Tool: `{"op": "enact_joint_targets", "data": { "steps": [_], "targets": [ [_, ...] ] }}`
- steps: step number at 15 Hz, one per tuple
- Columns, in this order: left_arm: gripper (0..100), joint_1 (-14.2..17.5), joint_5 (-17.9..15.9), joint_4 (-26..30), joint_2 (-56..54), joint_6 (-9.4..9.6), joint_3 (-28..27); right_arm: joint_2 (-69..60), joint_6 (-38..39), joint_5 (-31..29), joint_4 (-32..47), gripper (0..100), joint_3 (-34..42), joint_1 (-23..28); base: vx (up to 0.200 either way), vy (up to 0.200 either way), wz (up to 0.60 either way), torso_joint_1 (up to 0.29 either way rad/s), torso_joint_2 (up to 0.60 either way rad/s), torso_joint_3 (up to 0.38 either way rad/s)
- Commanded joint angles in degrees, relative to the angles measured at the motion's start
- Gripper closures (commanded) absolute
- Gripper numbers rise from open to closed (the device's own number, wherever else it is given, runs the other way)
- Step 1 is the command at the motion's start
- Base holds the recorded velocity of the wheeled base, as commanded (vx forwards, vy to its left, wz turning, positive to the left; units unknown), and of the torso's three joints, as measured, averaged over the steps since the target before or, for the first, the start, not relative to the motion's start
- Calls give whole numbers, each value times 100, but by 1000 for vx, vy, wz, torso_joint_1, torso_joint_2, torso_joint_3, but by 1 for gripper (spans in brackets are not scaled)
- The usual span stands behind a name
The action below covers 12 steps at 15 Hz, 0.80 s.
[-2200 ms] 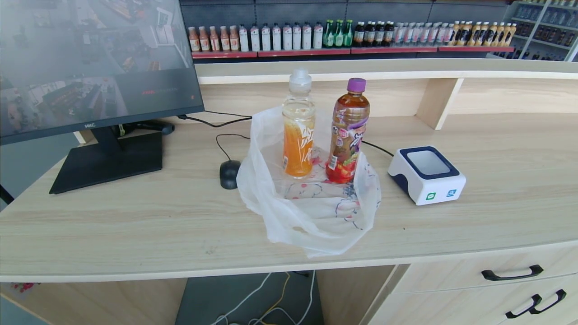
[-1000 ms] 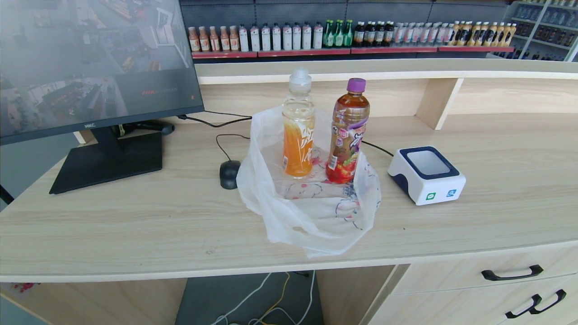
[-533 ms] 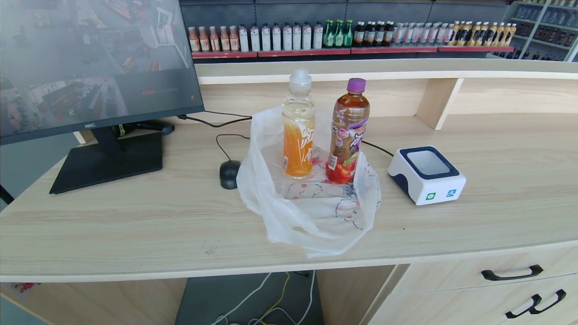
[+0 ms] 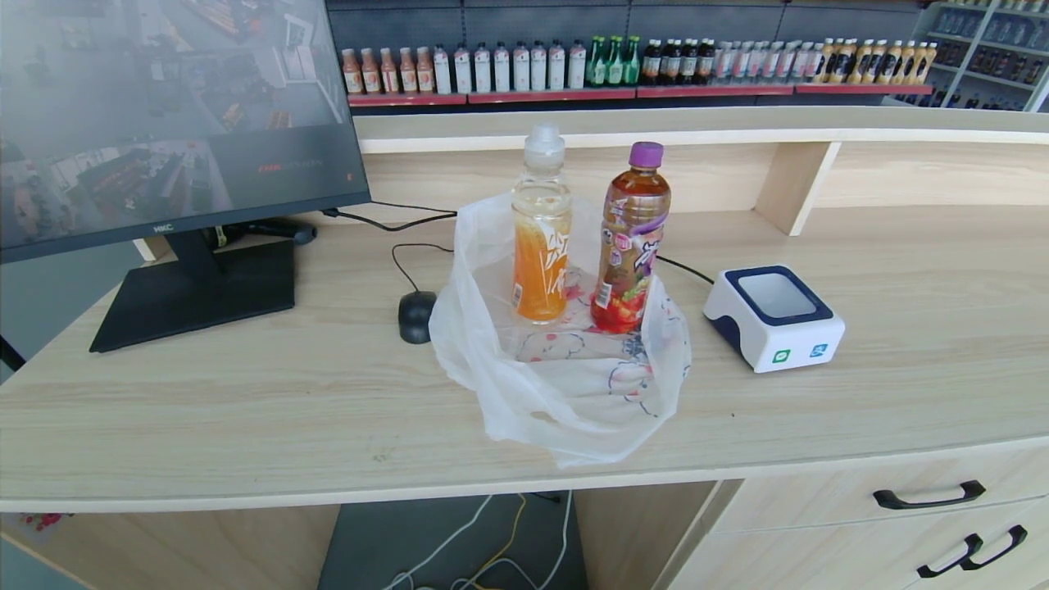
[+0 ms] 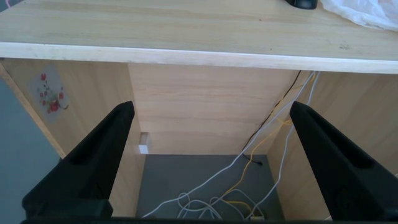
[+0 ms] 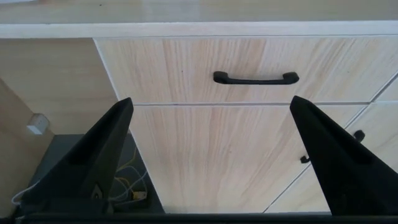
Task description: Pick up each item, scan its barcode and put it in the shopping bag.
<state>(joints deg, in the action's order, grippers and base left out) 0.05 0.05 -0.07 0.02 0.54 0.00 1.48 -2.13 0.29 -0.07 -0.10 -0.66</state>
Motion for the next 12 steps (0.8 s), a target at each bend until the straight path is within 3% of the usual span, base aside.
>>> {"op": "enact_joint_targets", "data": {
  "steps": [1, 4, 10, 12],
  "targets": [
    [0, -5, -5, -1, -2, -1, 0, -148, 64, -3, -1, 0, 1, 22, 0, 0, 0, 0, 0, 0],
    [0, 4, 4, -10, -2, -27, 0, -148, 108, -12, -1, 0, 1, 22, -200, 0, 0, 5, 2, 2],
    [0, 4, 4, -10, -2, -45, 0, -148, 108, -12, -1, 0, 1, 22, 0, 0, 0, 0, 0, 0],
    [0, 4, 4, -10, -2, -45, 0, -148, 90, -12, -1, 0, 1, 22, 0, -200, 0, 7, 5, 2]
  ]
}}
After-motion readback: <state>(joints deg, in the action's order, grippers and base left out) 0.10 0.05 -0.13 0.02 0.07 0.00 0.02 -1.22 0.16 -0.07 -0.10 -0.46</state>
